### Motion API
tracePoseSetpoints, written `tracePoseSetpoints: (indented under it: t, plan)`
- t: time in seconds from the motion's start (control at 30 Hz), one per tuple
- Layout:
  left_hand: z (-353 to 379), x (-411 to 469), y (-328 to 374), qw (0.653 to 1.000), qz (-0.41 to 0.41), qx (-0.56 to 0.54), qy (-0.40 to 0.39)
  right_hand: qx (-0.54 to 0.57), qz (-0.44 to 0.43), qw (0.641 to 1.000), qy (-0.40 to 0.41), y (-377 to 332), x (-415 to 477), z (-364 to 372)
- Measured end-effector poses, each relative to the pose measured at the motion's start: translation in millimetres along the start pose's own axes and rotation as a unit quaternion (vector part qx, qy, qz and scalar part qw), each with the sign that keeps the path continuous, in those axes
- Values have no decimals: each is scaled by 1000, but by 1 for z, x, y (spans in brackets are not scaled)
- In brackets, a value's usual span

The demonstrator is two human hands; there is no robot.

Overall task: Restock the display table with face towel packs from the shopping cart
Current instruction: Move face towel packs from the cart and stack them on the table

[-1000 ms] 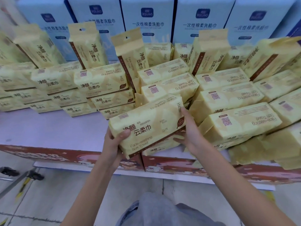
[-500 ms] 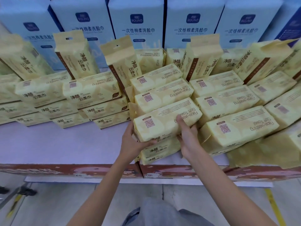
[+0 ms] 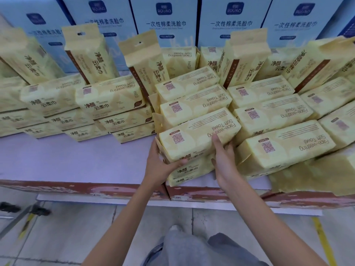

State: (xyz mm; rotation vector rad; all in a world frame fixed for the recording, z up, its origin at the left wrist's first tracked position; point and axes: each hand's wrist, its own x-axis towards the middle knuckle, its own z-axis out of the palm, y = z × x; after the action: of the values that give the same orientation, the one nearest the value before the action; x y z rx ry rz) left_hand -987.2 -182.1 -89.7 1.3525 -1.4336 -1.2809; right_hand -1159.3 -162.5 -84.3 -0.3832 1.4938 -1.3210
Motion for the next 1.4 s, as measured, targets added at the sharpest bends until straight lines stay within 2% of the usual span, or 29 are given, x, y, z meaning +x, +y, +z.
tracePoseSetpoints:
  t: [0.13,0.23,0.4,0.5,0.6,0.67,0.87,1.0,1.27,1.4]
  plan:
    - [1,-23,2,997,-54,8,55,-61,35,994,-77,16,-26,-14]
    - [2,-53,-7,987,-115,53,94,-163,56,974,-146,31,-40,-28]
    - [8,-125,-40,970,-188,85,127,-394,12,885,-250,55,-50,-60]
    - [15,-171,-60,956,-232,109,140,-460,-4,836,-300,70,-55,-78]
    - [23,-216,-71,938,-279,89,187,-515,-2,784,-346,87,-61,-84]
    - [30,-238,-76,925,-305,69,213,-541,5,759,-363,96,-64,-84]
    - [42,-313,-88,853,-378,-30,360,-611,-14,629,-479,130,-86,-51]
    - [42,-348,-95,804,-401,-61,435,-622,-39,562,-544,144,-107,-13]
    - [4,-379,-120,726,-407,-130,539,-627,-72,463,-622,192,-149,83]
    - [-46,-380,-132,719,-390,-139,558,-624,-85,453,-631,215,-170,136]
